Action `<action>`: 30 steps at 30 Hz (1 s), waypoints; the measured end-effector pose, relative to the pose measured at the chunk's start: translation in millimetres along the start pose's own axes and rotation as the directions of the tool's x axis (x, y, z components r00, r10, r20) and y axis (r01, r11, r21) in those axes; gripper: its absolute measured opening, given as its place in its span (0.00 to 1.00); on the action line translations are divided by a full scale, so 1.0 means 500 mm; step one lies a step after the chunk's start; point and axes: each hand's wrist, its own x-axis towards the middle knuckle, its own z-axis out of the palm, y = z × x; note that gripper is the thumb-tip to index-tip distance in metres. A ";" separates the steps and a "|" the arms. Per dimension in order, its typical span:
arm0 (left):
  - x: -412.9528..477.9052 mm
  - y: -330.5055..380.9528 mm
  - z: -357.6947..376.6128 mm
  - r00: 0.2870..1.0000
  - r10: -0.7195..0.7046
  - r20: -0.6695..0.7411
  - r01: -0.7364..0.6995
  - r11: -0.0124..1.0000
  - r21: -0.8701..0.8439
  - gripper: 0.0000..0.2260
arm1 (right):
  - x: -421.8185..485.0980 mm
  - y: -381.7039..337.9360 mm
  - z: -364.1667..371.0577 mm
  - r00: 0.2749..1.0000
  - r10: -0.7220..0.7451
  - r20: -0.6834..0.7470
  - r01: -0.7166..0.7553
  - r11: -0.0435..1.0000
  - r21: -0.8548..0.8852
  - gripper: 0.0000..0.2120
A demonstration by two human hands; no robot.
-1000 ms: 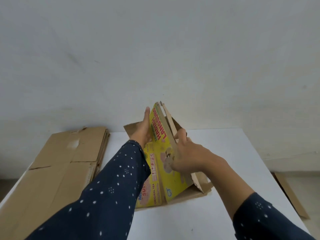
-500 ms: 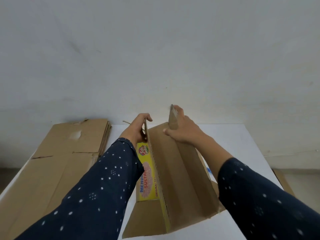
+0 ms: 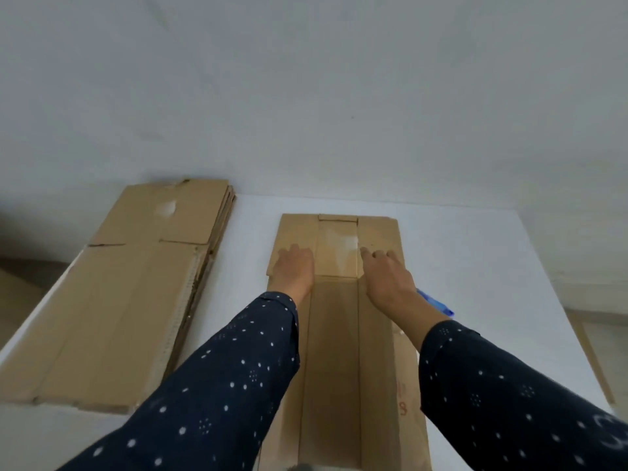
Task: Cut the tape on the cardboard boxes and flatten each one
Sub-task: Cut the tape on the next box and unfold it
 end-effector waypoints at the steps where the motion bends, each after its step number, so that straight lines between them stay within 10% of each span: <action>1: -0.001 -0.002 0.021 1.000 0.017 -0.007 -0.016 0.998 0.061 0.19 | 0.002 0.009 0.022 1.000 -0.004 0.002 0.004 0.999 -0.034 0.36; 6: 0.017 -0.012 0.126 0.994 0.107 0.034 -0.112 0.938 0.327 0.15 | 0.025 0.035 0.119 0.995 -0.074 0.064 0.088 0.963 -0.256 0.27; 13: 0.055 -0.040 0.284 0.985 0.170 0.003 -0.170 0.984 -0.048 0.26 | 0.052 0.027 0.268 0.996 0.022 0.084 -0.025 0.999 0.033 0.30; 20: 0.057 -0.056 0.332 0.963 0.192 -0.188 -0.204 0.978 -0.048 0.28 | 0.045 0.025 0.328 0.992 0.062 -0.110 -0.046 0.989 0.141 0.30; 30: 0.055 -0.048 0.326 0.970 0.169 -0.173 -0.173 0.985 -0.009 0.27 | 0.055 0.033 0.313 1.000 0.029 -0.012 -0.027 0.989 0.143 0.30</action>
